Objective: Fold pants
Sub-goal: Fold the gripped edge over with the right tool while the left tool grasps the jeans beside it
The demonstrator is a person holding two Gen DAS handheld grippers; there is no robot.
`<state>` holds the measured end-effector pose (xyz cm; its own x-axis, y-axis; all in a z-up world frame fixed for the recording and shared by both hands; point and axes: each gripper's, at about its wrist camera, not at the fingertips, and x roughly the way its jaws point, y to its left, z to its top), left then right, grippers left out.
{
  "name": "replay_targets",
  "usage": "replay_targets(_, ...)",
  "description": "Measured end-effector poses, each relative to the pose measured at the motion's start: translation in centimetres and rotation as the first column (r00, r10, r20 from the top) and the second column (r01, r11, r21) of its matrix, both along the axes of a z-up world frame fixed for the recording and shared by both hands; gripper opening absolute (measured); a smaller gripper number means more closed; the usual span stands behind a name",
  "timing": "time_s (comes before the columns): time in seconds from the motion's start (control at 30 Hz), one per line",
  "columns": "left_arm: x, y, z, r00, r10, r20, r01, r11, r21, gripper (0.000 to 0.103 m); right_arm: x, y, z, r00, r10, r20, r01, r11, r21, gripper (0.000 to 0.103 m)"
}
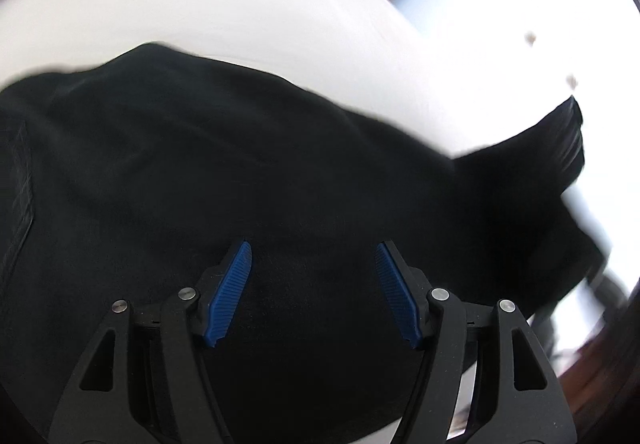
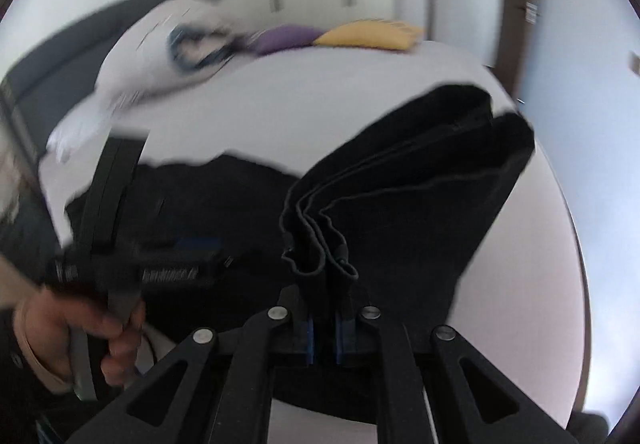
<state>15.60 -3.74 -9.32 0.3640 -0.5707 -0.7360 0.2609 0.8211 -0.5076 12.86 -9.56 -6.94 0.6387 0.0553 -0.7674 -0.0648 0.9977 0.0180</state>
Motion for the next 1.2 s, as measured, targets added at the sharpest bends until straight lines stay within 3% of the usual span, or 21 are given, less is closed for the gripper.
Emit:
replay_targets(0.1,0.6,3.1,0.0,0.996,0.068,-0.059,-0.075,0.991,-0.115,0.065,1.5,4.0,-4.0,0.990,0.086,-0.111,-0.090,0.996,-0.030,0.008)
replay_targets(0.13,0.6,3.9,0.1,0.995,0.071,-0.077,-0.082,0.985,-0.152,0.073,1.5,4.3,-4.5,0.989,0.090,-0.115,-0.095,0.995,-0.033,0.008)
replay_targets(0.23,0.9,5.7,0.2,0.988,0.094,-0.122,-0.122,0.961,-0.247,0.096,0.9,5.3,-4.3,0.990,0.119,-0.074,-0.127,0.985,-0.117,0.008)
replay_targets(0.37,2.1,5.2,0.5,0.981,0.073,-0.180,-0.127,0.943,-0.309,0.097,0.2,6.7,-4.0,0.991,0.133,-0.028,-0.136,0.967,-0.217,0.008)
replay_targets(0.47,3.1,3.9,1.1,0.980,0.033,-0.196,-0.096,0.942,-0.320,0.097,-0.6,8.2,-3.4,0.988,0.152,0.011,-0.143,0.950,-0.278,0.008)
replay_targets(0.67,4.8,1.2,0.9,0.975,-0.053,-0.215,-0.003,0.968,-0.252,0.096,-1.5,9.9,-2.2,0.979,0.193,0.063,-0.161,0.927,-0.340,0.008)
replay_targets(0.7,5.0,1.1,0.9,0.974,-0.061,-0.216,0.005,0.969,-0.249,0.087,-1.6,9.9,-1.9,0.978,0.198,0.066,-0.164,0.926,-0.339,0.008)
replay_targets(0.73,5.2,1.0,0.9,0.973,-0.076,-0.219,0.020,0.969,-0.247,0.061,-1.8,10.0,-1.7,0.977,0.203,0.069,-0.169,0.927,-0.336,0.008)
replay_targets(0.77,5.5,0.8,0.8,0.970,-0.087,-0.226,0.031,0.971,-0.238,0.047,-1.9,10.0,-1.5,0.976,0.208,0.069,-0.174,0.927,-0.332,0.008)
replay_targets(0.8,5.4,0.6,0.9,0.968,-0.094,-0.234,0.041,0.974,-0.221,0.025,-1.8,10.1,-1.5,0.975,0.210,0.067,-0.178,0.928,-0.328,0.008)
replay_targets(0.9,6.1,1.1,1.0,0.969,-0.098,-0.229,0.055,0.980,-0.189,0.012,-2.4,10.2,-1.5,0.974,0.218,0.066,-0.187,0.931,-0.315,0.008)
replay_targets(1.0,7.1,2.4,1.5,0.972,-0.104,-0.212,0.069,0.984,-0.165,0.010,-2.0,10.9,-1.4,0.968,0.240,0.068,-0.209,0.929,-0.306,0.008)
replay_targets(1.2,9.6,5.5,2.7,0.977,-0.130,-0.167,0.126,0.991,-0.037,0.009,-0.3,13.9,-2.1,0.949,0.310,0.057,-0.282,0.914,-0.291,0.009)
